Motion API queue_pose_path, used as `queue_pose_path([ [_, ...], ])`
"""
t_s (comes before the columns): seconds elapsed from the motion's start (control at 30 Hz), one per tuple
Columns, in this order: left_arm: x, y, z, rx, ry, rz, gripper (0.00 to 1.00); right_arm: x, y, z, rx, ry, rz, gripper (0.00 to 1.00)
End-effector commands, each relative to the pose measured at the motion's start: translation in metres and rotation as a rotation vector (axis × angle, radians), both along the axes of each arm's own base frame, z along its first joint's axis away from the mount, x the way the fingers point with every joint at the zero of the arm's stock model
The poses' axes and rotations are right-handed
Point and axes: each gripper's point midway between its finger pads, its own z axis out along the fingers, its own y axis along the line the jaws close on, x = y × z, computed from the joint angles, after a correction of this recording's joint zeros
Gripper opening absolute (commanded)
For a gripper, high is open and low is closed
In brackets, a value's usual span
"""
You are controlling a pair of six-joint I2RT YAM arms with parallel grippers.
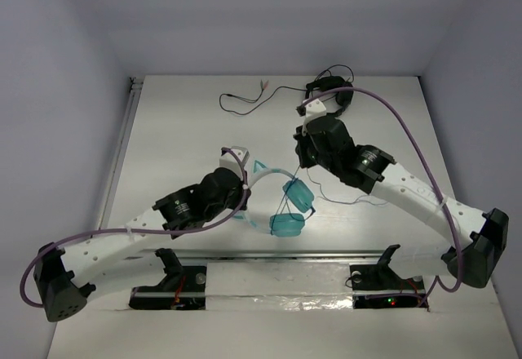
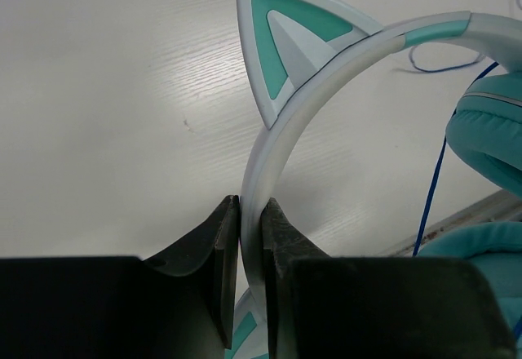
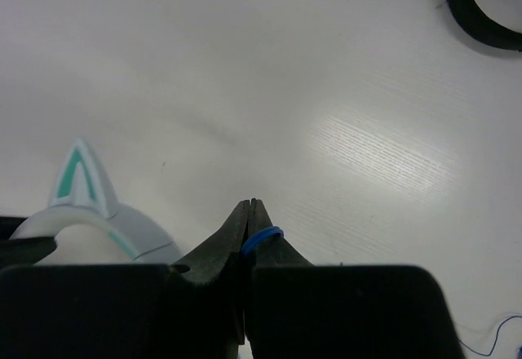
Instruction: Wrap the headphones
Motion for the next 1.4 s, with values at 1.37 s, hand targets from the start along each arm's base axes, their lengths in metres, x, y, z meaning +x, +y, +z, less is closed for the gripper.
queue_pose_path([
  [1.37,0.026,-0.022,0.247,-0.761,-0.337,0.014,0.00,-0.020,0.026,-0.047,0.783,0.071,0.280,0.37],
])
